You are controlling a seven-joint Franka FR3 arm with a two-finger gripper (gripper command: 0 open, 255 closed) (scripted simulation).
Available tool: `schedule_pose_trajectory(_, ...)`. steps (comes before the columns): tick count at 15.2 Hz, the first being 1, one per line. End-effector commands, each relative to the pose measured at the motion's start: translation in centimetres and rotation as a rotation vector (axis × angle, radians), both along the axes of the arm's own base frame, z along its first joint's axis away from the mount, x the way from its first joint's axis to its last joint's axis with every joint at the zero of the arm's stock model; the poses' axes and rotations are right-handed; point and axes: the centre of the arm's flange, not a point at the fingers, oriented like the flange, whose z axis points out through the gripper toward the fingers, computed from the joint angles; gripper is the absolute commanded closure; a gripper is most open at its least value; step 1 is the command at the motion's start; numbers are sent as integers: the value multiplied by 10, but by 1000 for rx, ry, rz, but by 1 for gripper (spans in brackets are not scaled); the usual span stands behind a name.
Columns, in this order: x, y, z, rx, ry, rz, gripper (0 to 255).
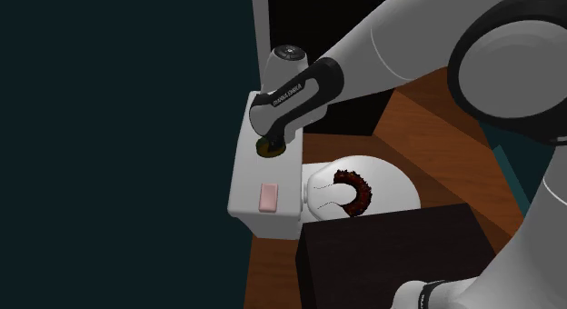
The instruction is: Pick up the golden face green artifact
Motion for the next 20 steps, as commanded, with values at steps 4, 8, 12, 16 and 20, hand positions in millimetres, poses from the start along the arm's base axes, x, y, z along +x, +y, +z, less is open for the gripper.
schedule_pose_trajectory(4, 1, 0, -13, 0, 0, 0, 255)
schedule_pose_trajectory(8, 1, 0, -13, 0, 0, 0, 255)
schedule_pose_trajectory(12, 1, 0, -13, 0, 0, 0, 255)
schedule_pose_trajectory(16, 0, 0, 3, 0, 0, 0, 255)
schedule_pose_trajectory(20, 0, 0, 24, 0, 0, 0, 255)
